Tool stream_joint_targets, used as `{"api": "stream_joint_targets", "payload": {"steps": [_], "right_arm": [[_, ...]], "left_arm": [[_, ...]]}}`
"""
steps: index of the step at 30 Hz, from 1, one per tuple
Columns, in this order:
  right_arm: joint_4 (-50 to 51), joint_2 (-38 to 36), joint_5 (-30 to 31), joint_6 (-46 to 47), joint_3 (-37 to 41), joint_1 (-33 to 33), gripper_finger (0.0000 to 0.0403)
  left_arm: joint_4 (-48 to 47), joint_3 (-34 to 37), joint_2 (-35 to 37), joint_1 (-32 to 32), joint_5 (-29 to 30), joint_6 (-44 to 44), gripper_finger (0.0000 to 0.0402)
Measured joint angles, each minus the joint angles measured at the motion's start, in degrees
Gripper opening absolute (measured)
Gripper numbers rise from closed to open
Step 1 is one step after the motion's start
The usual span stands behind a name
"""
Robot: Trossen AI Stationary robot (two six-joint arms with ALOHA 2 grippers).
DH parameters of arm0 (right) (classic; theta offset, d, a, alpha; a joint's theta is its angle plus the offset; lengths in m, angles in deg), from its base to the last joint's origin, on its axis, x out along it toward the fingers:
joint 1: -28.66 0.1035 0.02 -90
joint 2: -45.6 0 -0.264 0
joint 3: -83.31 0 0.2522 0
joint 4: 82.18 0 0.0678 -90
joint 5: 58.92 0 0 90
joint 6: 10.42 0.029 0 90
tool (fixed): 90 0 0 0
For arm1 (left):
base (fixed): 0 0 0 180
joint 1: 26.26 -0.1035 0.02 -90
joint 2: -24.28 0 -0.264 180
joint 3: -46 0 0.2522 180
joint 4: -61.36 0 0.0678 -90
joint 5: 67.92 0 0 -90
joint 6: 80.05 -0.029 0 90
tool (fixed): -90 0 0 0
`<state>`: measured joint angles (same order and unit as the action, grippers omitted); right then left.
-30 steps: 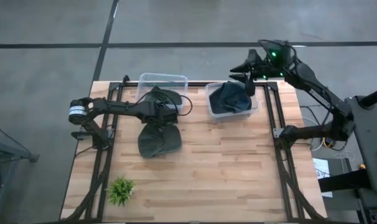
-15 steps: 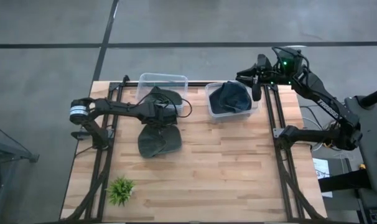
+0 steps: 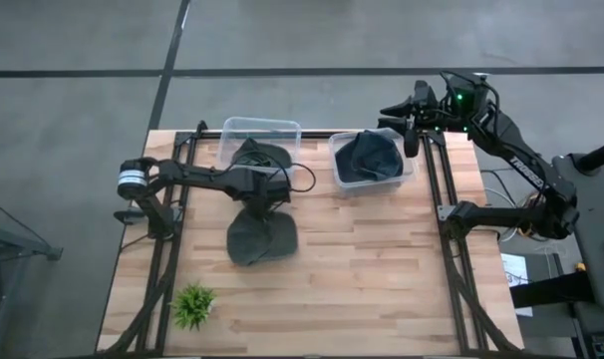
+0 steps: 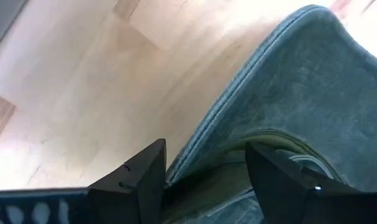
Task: Pick & Place hat
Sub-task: Put the green cap into the left transparent bin
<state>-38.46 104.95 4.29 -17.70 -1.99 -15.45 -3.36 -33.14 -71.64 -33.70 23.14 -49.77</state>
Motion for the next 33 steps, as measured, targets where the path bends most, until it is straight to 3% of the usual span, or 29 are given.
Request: {"api": "stream_joint_targets", "payload": {"steps": [25,29,33], "right_arm": [[0.24,0.33,-0.06,-0.75,0.07,0.00,0.0111],[0.24,0.33,-0.07,-0.64,0.05,0.00,0.0111],[0.17,0.31,-0.08,-0.59,-0.13,0.00,0.0111]], "left_arm": [[6.02,0.02,-4.58,0.44,1.44,-15.28,0.0208],[6.05,0.02,-6.48,0.88,0.60,-16.11,0.0184],[5.98,-0.06,-7.16,1.03,-1.71,-16.29,0.0126]]}}
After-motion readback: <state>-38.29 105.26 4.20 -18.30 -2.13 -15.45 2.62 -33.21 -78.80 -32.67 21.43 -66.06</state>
